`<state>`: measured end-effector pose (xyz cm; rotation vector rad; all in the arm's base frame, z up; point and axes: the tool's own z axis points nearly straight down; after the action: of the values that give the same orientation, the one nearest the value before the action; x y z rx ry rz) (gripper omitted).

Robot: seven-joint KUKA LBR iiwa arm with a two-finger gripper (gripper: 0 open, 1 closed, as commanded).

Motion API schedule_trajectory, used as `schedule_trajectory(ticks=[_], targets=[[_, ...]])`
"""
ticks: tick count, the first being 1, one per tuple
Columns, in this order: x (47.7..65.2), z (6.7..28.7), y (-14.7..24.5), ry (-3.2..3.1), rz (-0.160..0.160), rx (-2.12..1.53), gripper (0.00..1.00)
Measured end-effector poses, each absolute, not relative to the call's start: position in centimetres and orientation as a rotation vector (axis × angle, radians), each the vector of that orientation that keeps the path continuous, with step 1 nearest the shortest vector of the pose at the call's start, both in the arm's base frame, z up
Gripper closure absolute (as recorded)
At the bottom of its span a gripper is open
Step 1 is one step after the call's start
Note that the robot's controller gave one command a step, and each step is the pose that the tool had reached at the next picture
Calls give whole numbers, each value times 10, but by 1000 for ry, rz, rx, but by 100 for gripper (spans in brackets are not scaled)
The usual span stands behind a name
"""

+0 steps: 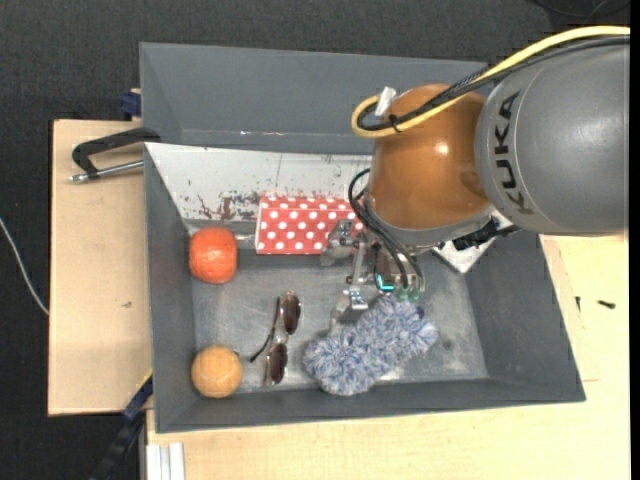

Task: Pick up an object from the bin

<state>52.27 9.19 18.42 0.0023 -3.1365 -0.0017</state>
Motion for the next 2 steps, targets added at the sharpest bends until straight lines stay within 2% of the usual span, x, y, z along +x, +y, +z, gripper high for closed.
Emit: schedule_trajectory(ticks=[2], targets=[[524,187,91,-3142,-3,21,0]])
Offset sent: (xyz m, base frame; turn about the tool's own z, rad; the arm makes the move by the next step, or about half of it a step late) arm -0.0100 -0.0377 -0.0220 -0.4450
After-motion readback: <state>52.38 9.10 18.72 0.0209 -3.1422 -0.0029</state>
